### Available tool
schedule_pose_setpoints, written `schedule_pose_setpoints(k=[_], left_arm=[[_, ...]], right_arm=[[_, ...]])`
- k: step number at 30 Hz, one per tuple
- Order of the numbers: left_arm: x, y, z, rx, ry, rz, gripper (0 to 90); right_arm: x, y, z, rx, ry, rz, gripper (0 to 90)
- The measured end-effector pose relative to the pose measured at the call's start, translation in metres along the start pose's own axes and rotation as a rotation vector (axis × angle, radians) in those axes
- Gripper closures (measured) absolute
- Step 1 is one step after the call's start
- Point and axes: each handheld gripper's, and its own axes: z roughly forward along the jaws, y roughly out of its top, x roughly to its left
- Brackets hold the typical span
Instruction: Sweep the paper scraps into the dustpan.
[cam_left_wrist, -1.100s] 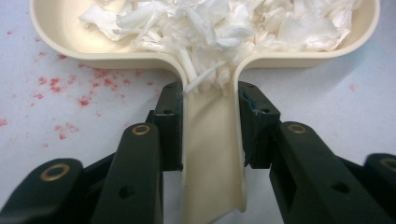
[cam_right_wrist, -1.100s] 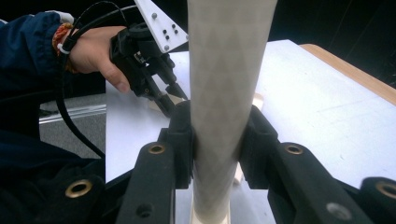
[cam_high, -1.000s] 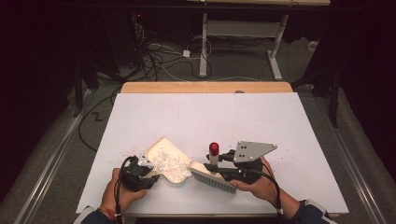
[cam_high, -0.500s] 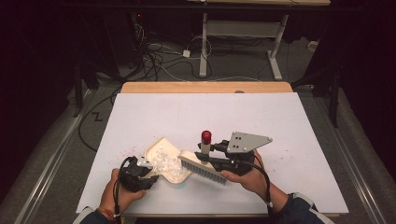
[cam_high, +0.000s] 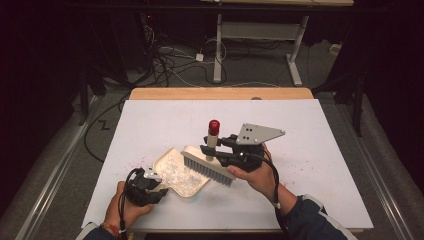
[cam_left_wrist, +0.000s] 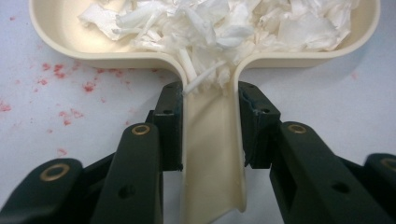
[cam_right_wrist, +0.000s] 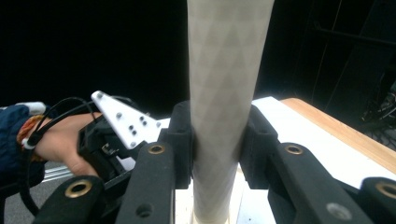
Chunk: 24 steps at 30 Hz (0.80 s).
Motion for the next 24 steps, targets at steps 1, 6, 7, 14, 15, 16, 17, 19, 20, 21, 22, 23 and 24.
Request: schedule_pose_setpoints(k=[1,6,7,14,15,16,17,19,20,21,22,23,24], left_arm=[[0.0,0.0,0.0,0.0,-0.001,0.0,63.4],[0.0,0.0,0.0,0.0,0.001,0.001,63.4],[0.0,0.0,0.0,0.0,0.002,0.001,63.4],[-0.001,0.0,-0.001,0.006,-0.001,0.0,63.4],[-0.001,0.0,-0.001,0.006,0.0,-0.001,63.4],[-0.001,0.0,-0.001,0.008,0.002,0.001,63.4],[-0.002,0.0,-0.002,0.009,0.001,0.001,63.4],[-0.002,0.0,-0.003,0.014,-0.001,-0.002,63.4],[-0.002,0.0,-0.004,0.02,-0.003,-0.008,63.4],[-0.002,0.0,-0.005,0.029,-0.002,-0.011,63.4],[-0.003,0.0,-0.005,0.031,0.0,-0.013,63.5],[-0.003,0.001,-0.006,0.036,0.001,-0.016,63.5],[-0.003,0.001,-0.006,0.038,0.003,-0.016,63.5]], right_arm=[[-0.001,0.002,0.001,0.002,-0.001,-0.006,70.4],[-0.002,0.0,0.009,0.051,-0.015,-0.031,70.3],[-0.001,-0.001,0.011,0.061,-0.028,-0.046,70.3],[-0.006,-0.014,0.026,0.123,-0.15,-0.135,70.3],[-0.007,-0.017,0.029,0.133,-0.167,-0.138,70.4],[-0.008,-0.019,0.031,0.146,-0.173,-0.145,70.4],[-0.01,-0.022,0.034,0.158,-0.175,-0.145,70.4],[-0.011,-0.027,0.038,0.18,-0.168,-0.137,70.4],[-0.011,-0.029,0.04,0.188,-0.158,-0.135,70.4],[-0.01,-0.03,0.041,0.188,-0.148,-0.13,70.4],[-0.008,-0.031,0.043,0.191,-0.135,-0.128,70.4],[-0.006,-0.031,0.044,0.192,-0.122,-0.13,70.4],[-0.004,-0.031,0.045,0.192,-0.111,-0.133,70.4]])
